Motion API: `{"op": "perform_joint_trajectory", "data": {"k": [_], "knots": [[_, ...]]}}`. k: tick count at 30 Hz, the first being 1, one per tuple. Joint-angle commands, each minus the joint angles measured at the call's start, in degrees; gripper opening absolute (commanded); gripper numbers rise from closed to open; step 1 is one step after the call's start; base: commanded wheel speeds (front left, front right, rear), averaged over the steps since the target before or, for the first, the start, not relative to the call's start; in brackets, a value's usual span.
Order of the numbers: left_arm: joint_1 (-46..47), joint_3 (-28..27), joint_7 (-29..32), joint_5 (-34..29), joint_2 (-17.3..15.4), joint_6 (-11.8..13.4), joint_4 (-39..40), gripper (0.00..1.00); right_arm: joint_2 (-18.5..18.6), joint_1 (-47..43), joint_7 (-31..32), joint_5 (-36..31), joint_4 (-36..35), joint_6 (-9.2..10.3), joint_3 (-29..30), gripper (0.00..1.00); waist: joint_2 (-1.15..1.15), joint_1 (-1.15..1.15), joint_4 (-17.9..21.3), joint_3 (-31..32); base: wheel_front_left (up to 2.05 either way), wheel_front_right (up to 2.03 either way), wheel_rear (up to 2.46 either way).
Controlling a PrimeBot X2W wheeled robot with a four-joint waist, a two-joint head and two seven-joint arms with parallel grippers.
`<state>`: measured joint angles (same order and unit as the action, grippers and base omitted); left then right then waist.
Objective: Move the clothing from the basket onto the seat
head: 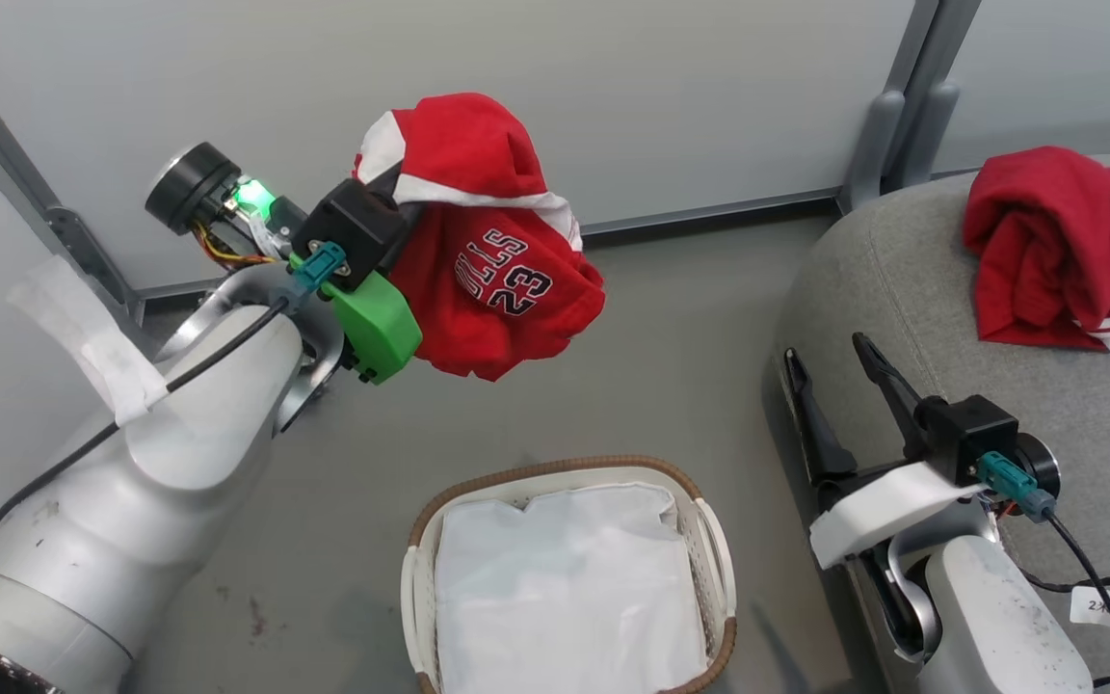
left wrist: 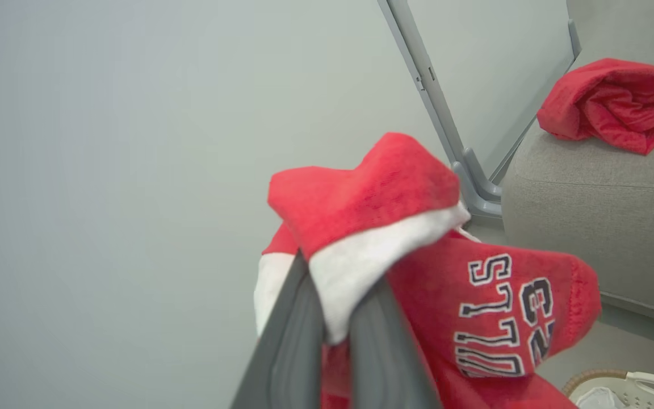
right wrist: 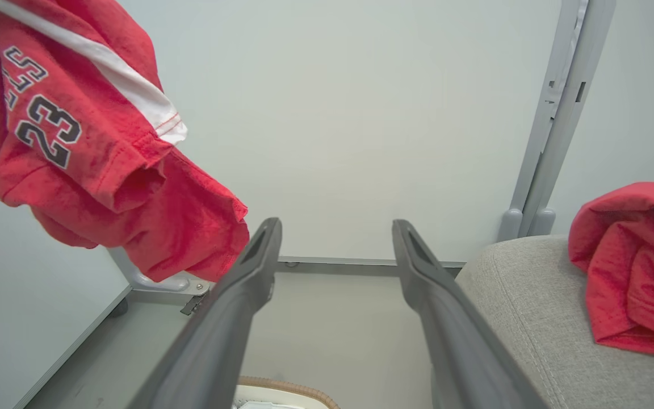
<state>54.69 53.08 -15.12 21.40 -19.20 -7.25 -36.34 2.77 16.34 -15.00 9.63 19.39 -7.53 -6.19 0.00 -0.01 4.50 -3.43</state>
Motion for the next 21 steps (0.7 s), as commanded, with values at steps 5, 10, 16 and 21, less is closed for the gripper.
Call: {"op": "perform_joint_trajectory", "data": {"k": [5,10,16,21], "knots": [[3.08,0.59,-0.04,0.49,-0.37,-0.24,0.88,0.0,0.2,0.44,-0.28,0.6,0.45,0.08,-2.22,1.0,0.0,0.01,-0.8,2.9,0.0,0.0,0.0],[4.06,1.62,-0.04,0.49,0.39,-0.26,3.39,0.0,0.22,1.73,-0.28,-0.79,1.67,0.08,-4.46,1.0,0.0,0.01,-1.48,3.66,0.0,0.0,0.0],[5.06,3.07,-0.04,0.59,0.56,-0.22,7.39,0.0,0.21,4.23,-0.28,-2.96,5.29,0.08,-5.6,1.0,0.0,0.01,-2.63,4.0,0.0,0.0,0.0],[6.16,4.07,-0.03,0.74,0.89,-0.22,10.13,0.0,0.22,7.09,-0.28,-3.98,10.14,0.08,-5.99,1.0,0.0,0.01,-3.57,4.06,0.0,0.0,0.0]]}}
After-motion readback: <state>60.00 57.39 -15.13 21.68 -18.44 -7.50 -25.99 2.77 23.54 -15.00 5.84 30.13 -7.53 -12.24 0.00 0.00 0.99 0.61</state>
